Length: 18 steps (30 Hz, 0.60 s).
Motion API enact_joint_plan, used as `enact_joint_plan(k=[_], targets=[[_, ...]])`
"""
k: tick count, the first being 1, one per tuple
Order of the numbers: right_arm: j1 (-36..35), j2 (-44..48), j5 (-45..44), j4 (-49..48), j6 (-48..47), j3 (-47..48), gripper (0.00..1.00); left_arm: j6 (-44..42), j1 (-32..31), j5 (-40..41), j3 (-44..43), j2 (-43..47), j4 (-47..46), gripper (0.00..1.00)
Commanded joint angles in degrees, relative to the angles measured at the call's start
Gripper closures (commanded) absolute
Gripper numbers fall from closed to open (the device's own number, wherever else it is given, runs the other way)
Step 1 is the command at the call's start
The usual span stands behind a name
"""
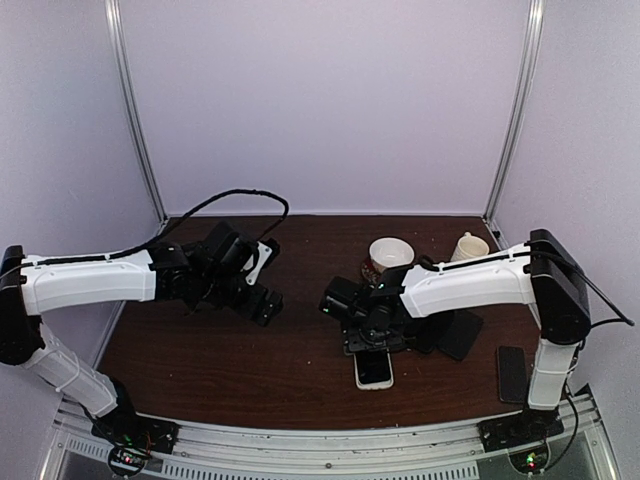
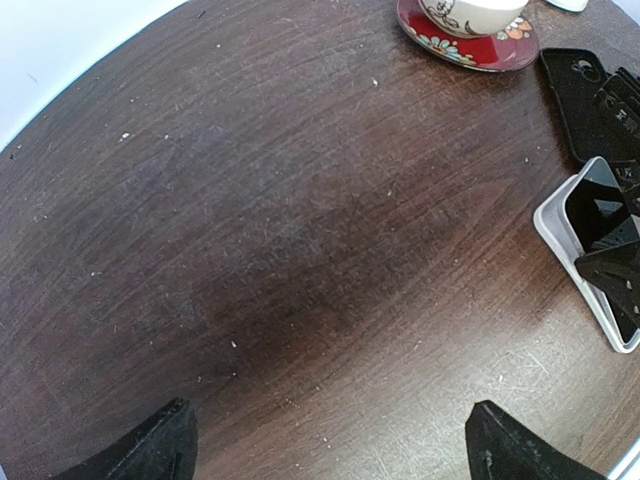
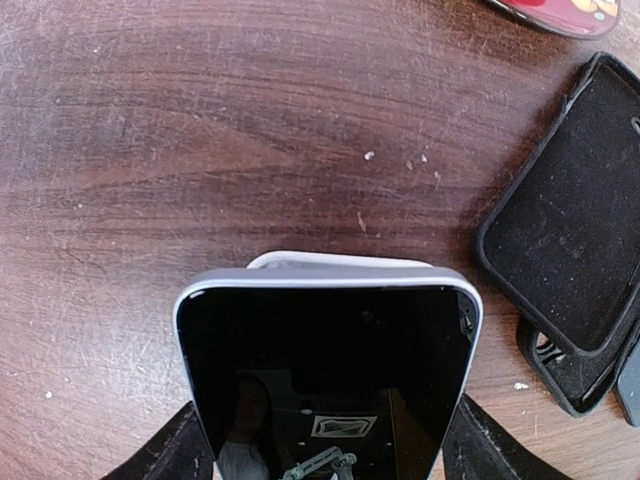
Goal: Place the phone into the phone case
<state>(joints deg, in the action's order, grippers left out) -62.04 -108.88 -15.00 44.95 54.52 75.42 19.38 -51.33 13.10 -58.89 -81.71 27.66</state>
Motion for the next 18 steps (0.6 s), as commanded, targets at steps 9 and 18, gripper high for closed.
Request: enact_joint_plan(k=[9, 18], targets=[[2.0, -1.1, 0.5, 0.0, 1.6, -2.8, 0.09, -1.0, -0.1, 0.7, -1.3, -0.6, 0.0, 0.02], [1.9, 6.3, 6.1, 2.3, -4.0, -2.2, 0.0, -3.1, -0.2, -3.9, -1.3, -1.2, -1.1, 0.06]])
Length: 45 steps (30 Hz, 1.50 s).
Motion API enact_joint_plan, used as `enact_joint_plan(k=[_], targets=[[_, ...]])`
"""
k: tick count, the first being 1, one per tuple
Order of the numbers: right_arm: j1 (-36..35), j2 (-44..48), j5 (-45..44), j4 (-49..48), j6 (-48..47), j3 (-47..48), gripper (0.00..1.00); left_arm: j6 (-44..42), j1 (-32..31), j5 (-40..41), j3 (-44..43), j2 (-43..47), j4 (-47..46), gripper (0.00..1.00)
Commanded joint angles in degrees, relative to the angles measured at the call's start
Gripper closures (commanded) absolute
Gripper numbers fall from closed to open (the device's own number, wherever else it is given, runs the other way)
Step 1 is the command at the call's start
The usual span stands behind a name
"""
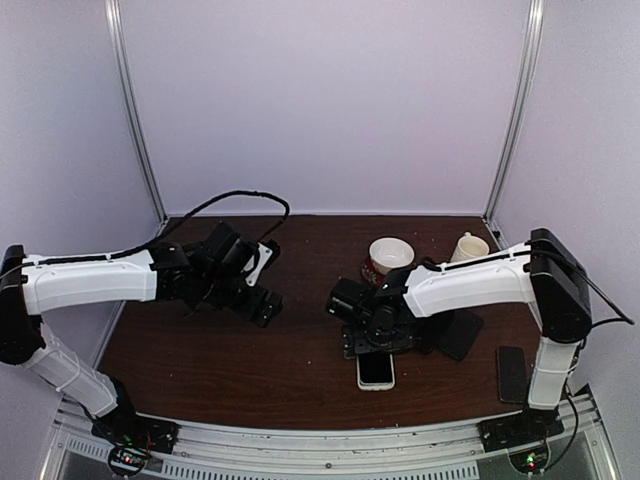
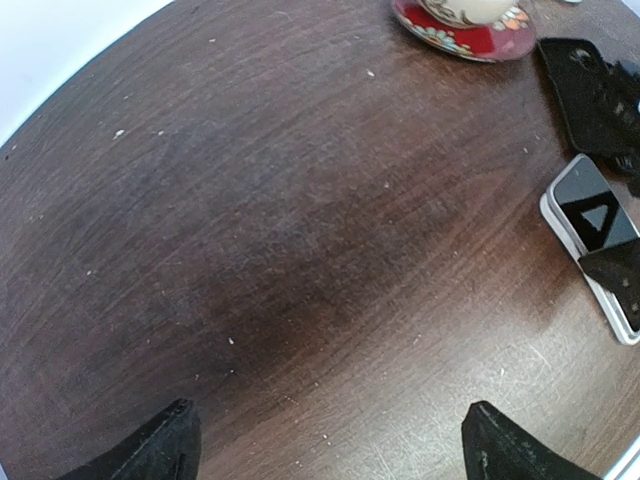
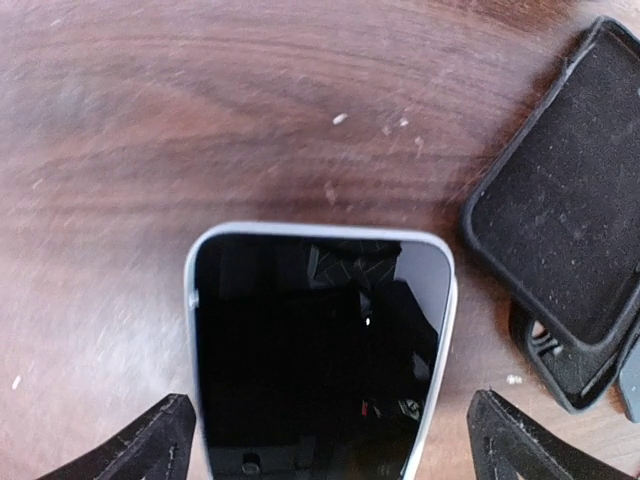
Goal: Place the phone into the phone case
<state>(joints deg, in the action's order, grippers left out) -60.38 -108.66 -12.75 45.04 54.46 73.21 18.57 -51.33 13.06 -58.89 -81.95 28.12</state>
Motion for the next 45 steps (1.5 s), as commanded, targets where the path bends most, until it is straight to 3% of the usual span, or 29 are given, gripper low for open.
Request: enact_joint_plan(k=[1, 3, 6, 13, 19, 24, 29, 33, 45], targets=[[0.2, 7.5, 5.0, 2.7, -4.6, -0.8, 0.01, -2.8, -0.4, -6.2, -1.3, -1.4, -2.2, 0.09], [0.4, 10.9, 7.0, 2.0, -4.4, -4.8, 0.01, -3.6, -1.2, -9.6, -1.8, -2.2, -2.9, 0.12], [1.1, 15.3, 9.4, -2.4, -2.8, -11.8, 0.09, -4.0, -2.0, -12.6, -3.0, -3.9, -2.5, 0.16], [3.2, 16.2, 17.8, -12.9, -1.7, -18.8, 0.34, -1.0, -5.1, -28.0, -8.9, -13.9, -5.5, 0.49], [5.8, 18.9, 21.1, -19.7, -2.6, -24.7, 0.34, -1.9, -8.7, -30.1, -18.7, -27.8, -3.5, 0.52], [10.1, 23.6, 24.9, -27.9, -5.4, -31.1, 0.34, -1.5, -8.7, -28.4, -24.1, -33.6, -2.5, 0.61], [13.9, 22.1, 28.2, -32.8, -8.2, -32.2, 0.42, -0.4, -8.6, -28.4, -25.6, -35.0, -3.9, 0.62], [15.7, 20.1, 29.7, -34.4, -9.5, -32.4, 0.47, 1.5, -7.5, -28.7, -25.8, -36.5, -5.0, 0.7], [15.7, 18.8, 34.3, -43.2, -9.8, -35.7, 0.66, 0.9, -6.9, -32.6, -32.4, -44.1, -3.1, 0.79]])
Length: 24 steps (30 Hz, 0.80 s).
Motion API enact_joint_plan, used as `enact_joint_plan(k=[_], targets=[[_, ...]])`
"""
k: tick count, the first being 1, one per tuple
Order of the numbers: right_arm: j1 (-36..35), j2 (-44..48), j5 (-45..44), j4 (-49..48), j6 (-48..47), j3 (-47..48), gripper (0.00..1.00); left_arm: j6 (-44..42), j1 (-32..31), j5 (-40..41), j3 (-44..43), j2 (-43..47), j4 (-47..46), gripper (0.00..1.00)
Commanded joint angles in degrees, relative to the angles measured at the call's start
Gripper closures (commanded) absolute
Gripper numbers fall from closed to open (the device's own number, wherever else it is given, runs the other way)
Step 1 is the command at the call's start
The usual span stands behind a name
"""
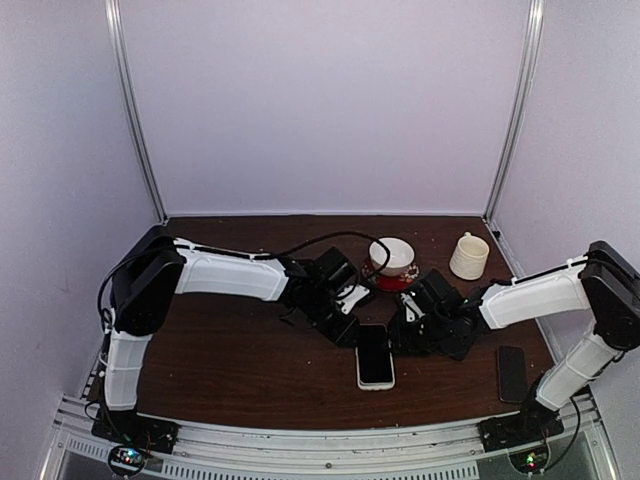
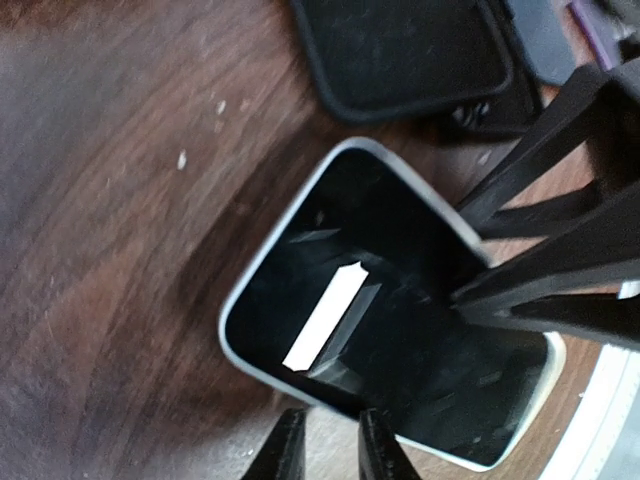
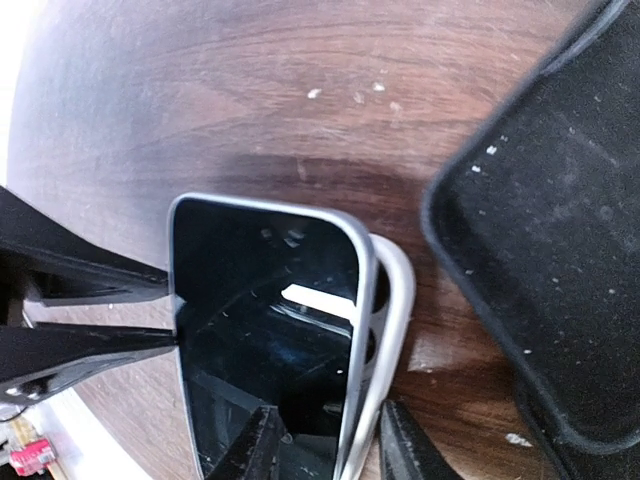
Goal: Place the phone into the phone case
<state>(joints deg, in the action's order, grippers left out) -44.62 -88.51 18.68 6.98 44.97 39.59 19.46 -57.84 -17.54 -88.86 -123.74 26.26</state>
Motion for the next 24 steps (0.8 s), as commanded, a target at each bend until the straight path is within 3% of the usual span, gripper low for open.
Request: enact_joint_plan(k=[1, 8, 13, 19, 24], targets=[[-0.1, -1.7, 3.4, -6.3, -0.4, -2.3, 0.67, -0.1, -0.4, -2.4, -2.7, -2.9, -1.2, 0.8], [-0.3, -4.8, 4.1, -6.4, -1.2, -0.5, 0.68, -0.9, -1.2, -6.8, -3.9, -4.7, -1.7, 0.81], [-0.6, -3.2, 2.1, -2.1, -1.9, 1.0, 0.6, -1.2, -2.6, -9.3, -5.8, -6.6, -1.5, 0.82], [-1.7, -0.2, -7.2, 10.1, -2.4, 3.3, 0.56, -0.2, -2.7, -3.6, -4.0, -6.3, 4.7, 0.86], [-5.2, 0.2, -12.8, 17.7, -2.4, 6.8, 0.55, 0.3, -2.8, -0.7, 0.6, -2.4, 4.5, 0.86]])
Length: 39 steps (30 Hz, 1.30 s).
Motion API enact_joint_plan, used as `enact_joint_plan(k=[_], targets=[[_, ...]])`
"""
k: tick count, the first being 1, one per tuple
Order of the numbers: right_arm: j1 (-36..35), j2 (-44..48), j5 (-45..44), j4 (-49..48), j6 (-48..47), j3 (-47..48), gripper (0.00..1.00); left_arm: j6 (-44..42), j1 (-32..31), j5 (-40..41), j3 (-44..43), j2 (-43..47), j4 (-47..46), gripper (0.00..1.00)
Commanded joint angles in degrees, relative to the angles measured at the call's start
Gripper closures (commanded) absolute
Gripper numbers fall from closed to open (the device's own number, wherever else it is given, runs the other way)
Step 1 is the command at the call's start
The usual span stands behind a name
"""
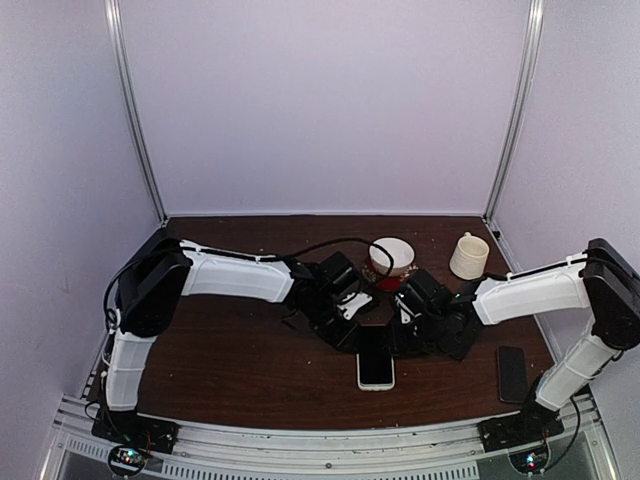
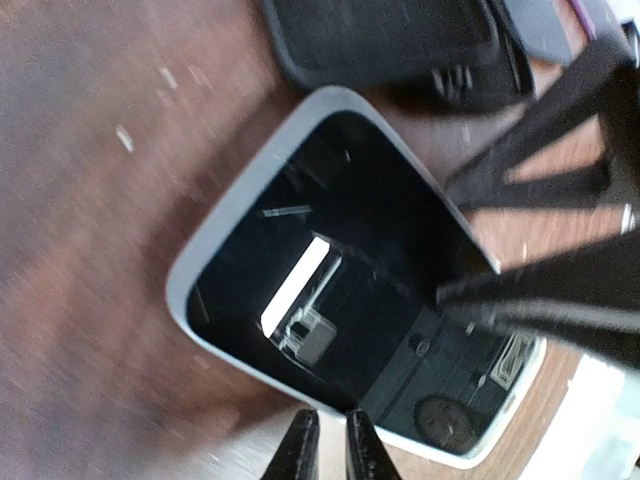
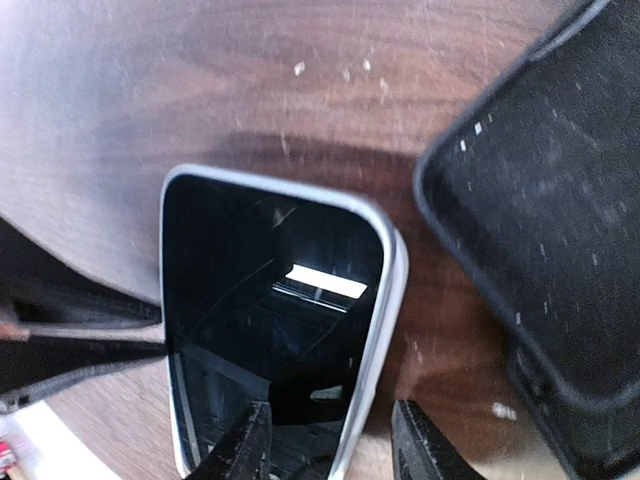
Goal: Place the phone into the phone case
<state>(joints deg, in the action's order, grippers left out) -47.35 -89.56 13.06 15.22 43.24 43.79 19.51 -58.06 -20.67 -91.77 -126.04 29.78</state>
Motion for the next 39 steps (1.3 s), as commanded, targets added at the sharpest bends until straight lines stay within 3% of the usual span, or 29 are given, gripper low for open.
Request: enact_joint_plan(k=[1, 7, 18, 27, 29, 30, 31, 33, 39], targets=[[-3.4, 1.3, -8.1, 11.0, -0.4, 3.3, 0.55, 0.2, -2.7, 2.4, 4.0, 0.7, 0.0, 0.86], [-9.6, 2.8, -15.4, 20.3, 4.0, 6.0, 0.55, -0.2, -1.5, 3.6, 7.6, 9.2, -3.9, 0.84], [-14.2, -0.9, -13.2, 15.1, 11.1, 1.6, 0.62, -0.2, 4.1, 7.9, 15.4, 23.2, -1.5, 0.81], [-15.8, -3.7, -24.2, 37.1, 10.5, 12.3, 0.62, -0.9, 4.7, 9.9, 17.5, 27.2, -0.7, 0.8], [-16.7, -4.7, -26.0, 40.1, 9.6, 16.4, 0.56, -1.3, 5.2, 11.0, 17.8, 28.5, -0.2, 0.8], [-17.3, -5.2, -26.6, 40.8, 9.3, 19.1, 0.48, -1.4, 5.6, 11.6, 18.1, 29.4, 0.3, 0.8], [-17.7, -5.7, -26.8, 40.8, 9.1, 20.6, 0.29, -1.4, 5.9, 12.2, 18.3, 30.5, 0.6, 0.8], [-17.9, -6.2, -26.6, 38.4, 9.1, 22.6, 0.02, -1.3, 6.8, 13.1, 19.7, 32.9, 0.8, 0.76], [-17.5, -10.2, -26.3, 31.8, 13.5, 25.0, 0.01, -1.8, 7.6, 17.0, 22.3, 38.2, 0.3, 0.56]])
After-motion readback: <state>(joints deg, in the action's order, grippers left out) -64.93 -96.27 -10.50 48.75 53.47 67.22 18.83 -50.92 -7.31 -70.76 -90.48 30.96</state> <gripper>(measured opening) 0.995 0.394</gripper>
